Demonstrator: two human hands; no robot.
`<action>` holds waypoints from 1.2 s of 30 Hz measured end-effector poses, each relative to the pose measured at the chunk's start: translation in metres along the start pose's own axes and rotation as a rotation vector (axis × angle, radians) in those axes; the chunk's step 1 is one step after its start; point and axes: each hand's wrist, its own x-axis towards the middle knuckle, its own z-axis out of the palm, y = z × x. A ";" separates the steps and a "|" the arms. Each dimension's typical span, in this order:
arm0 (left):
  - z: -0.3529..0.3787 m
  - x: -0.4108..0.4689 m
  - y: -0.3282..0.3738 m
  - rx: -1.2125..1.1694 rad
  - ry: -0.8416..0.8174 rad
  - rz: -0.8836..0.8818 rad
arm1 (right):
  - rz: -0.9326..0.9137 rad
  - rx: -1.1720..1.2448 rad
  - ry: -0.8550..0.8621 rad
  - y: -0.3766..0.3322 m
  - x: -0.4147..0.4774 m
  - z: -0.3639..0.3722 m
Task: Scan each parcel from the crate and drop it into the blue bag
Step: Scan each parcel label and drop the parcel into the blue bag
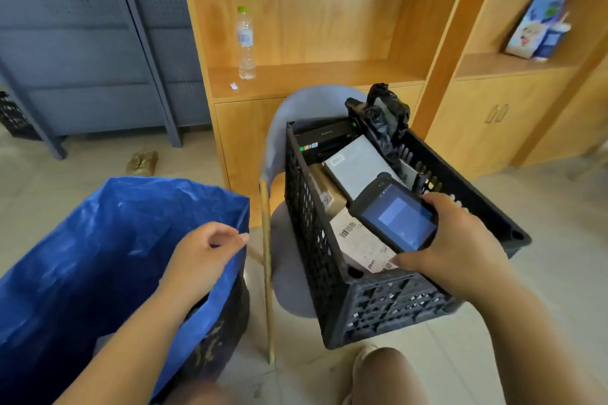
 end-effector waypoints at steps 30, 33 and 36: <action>0.275 0.092 0.129 1.286 -1.188 0.400 | 0.269 -0.045 0.060 0.136 0.003 -0.022; 0.273 0.090 0.130 1.305 -1.149 0.451 | 0.264 -0.033 0.056 0.134 0.005 -0.020; 0.267 0.090 0.130 1.284 -1.073 0.513 | 0.267 -0.030 0.073 0.133 0.004 -0.021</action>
